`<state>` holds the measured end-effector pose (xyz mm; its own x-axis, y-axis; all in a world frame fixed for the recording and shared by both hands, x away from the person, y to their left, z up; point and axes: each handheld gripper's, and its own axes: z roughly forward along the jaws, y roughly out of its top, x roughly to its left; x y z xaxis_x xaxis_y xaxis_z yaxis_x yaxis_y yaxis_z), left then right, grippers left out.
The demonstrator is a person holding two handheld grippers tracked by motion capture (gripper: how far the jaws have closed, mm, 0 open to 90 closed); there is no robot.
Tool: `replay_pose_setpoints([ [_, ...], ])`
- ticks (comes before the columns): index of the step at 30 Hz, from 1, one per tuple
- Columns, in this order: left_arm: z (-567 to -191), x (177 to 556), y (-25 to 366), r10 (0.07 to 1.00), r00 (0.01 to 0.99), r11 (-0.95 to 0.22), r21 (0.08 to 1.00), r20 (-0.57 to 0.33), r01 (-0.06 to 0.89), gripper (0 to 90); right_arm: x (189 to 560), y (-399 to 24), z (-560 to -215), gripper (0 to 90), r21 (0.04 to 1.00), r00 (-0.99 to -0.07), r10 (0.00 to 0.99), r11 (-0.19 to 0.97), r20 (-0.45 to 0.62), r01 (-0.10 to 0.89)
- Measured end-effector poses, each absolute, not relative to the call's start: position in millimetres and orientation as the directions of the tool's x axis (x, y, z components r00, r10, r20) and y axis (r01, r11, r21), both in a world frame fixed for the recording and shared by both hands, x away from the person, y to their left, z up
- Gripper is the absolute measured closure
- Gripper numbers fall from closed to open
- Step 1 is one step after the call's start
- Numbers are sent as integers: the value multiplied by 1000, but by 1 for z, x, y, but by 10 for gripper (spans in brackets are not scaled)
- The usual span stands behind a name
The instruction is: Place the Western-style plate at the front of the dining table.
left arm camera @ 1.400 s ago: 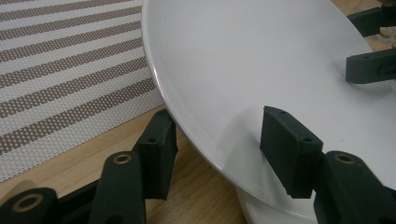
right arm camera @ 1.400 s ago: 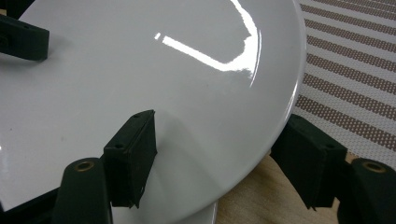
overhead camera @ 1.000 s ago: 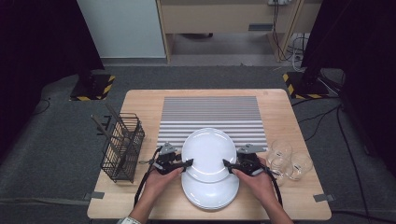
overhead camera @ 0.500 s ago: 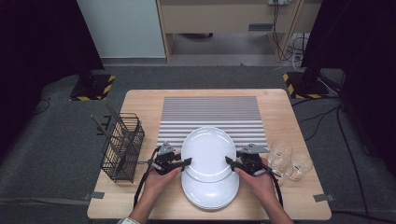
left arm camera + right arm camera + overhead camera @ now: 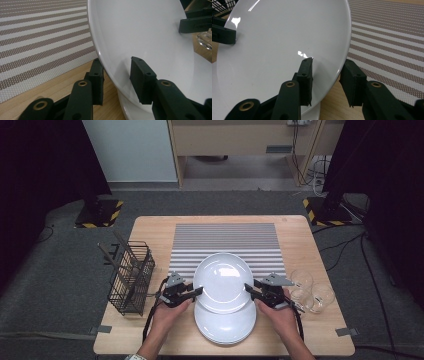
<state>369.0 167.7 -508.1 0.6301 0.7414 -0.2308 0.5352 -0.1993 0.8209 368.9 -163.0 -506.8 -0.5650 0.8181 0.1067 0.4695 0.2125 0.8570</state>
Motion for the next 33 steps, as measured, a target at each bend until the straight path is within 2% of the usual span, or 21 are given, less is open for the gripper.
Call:
replay_pose_setpoints([
  [6,-502,365,169,736,638,-189,836,-227,516,684,366,-168,-500,684,877,-568,815,187,113,442],
  [33,-491,359,170,737,647,-181,865,-195,468,735,360,-172,-492,738,905,-573,811,155,113,397],
])
